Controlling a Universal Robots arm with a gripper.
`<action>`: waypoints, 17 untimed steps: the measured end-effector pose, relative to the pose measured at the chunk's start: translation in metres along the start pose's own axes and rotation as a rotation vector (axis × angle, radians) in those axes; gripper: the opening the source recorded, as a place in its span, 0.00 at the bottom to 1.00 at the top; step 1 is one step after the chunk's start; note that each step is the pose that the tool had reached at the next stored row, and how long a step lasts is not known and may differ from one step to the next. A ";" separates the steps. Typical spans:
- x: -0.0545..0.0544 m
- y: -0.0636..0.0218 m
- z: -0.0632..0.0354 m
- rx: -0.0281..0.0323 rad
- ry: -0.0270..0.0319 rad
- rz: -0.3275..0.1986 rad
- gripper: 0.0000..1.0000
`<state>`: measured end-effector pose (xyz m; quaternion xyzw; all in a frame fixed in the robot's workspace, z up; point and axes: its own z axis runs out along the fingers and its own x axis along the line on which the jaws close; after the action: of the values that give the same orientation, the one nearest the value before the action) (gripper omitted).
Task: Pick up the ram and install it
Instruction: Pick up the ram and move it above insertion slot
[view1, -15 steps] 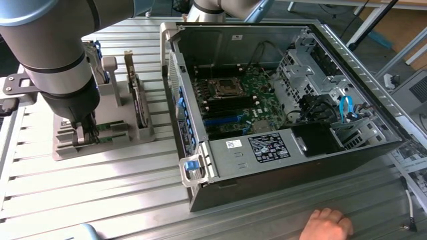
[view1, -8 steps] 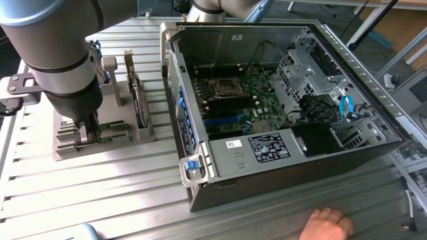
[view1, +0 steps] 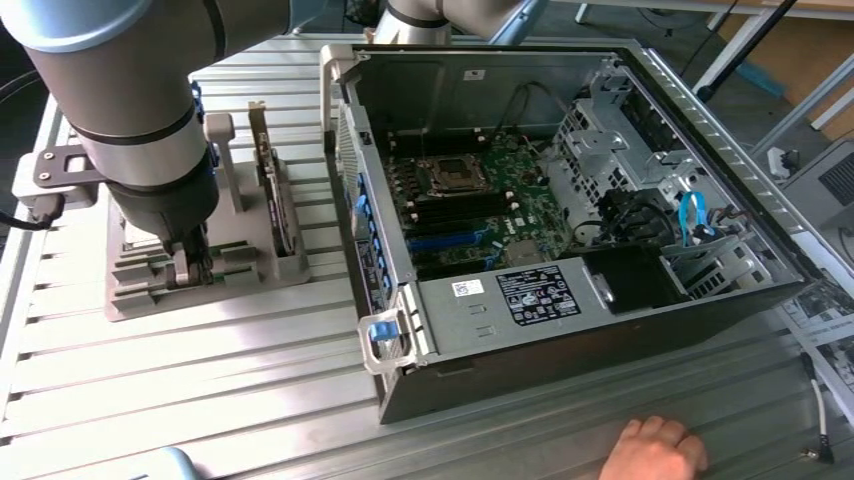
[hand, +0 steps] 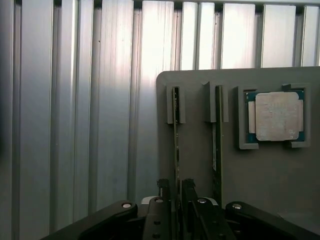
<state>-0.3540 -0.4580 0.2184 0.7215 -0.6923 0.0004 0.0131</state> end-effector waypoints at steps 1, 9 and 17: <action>0.000 0.0000 0.0000 0.0000 0.0000 0.000 0.24; 0.000 -0.0001 0.0027 -0.0001 0.0001 0.000 0.24; 0.000 -0.0001 0.0050 -0.0002 0.0002 0.000 0.24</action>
<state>-0.3539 -0.4580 0.2134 0.7215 -0.6923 0.0004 0.0133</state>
